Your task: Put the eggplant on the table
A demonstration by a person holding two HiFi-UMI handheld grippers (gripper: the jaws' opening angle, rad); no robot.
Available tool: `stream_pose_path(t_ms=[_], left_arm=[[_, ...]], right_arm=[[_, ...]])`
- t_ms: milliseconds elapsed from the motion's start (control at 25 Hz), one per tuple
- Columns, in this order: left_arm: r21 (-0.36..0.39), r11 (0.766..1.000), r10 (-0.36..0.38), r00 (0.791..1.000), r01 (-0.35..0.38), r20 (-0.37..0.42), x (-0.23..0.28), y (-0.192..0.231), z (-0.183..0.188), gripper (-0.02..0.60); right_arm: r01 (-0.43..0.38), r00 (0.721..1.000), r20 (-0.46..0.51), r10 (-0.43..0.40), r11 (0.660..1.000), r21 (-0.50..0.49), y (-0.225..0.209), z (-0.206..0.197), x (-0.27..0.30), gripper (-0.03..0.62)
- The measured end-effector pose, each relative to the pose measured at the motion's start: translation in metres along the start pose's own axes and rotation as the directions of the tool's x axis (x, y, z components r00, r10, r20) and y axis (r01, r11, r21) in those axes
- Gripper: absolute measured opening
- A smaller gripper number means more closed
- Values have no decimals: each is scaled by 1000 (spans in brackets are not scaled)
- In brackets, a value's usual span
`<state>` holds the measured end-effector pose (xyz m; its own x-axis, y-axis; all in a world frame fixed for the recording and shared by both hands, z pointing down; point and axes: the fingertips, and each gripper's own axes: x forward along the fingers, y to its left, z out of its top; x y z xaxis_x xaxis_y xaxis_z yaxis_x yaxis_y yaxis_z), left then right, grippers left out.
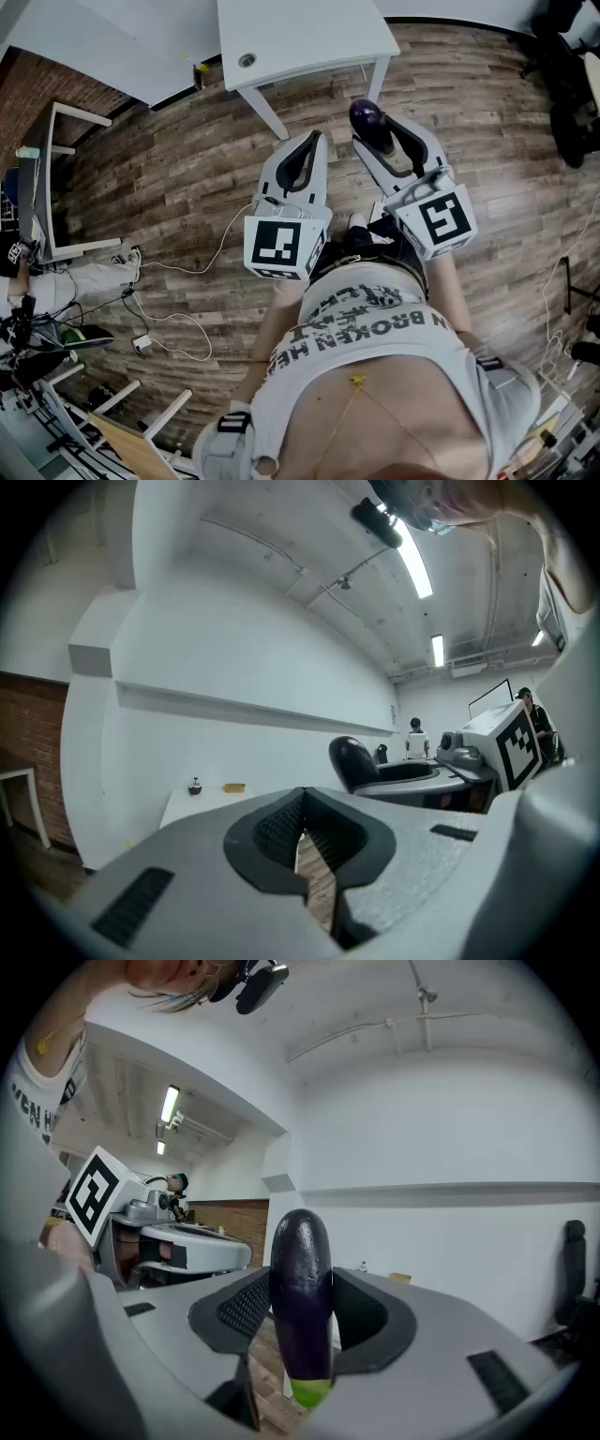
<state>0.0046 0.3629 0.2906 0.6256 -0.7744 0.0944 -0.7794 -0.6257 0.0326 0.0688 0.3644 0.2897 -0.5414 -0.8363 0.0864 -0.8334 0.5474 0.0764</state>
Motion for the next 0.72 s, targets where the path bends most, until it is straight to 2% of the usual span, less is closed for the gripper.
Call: stream_pose_path(t_ms=[440, 720], left_arm=[[7, 1000, -6, 1000, 6, 1, 11, -14, 1, 5], [3, 1000, 28, 1000, -28, -9, 25, -16, -1, 5]], right_arm=[[10, 1000, 25, -10, 1000, 4, -19, 4, -14, 206], [-1, 1000, 26, 1, 1000, 11, -42, -4, -15, 204]])
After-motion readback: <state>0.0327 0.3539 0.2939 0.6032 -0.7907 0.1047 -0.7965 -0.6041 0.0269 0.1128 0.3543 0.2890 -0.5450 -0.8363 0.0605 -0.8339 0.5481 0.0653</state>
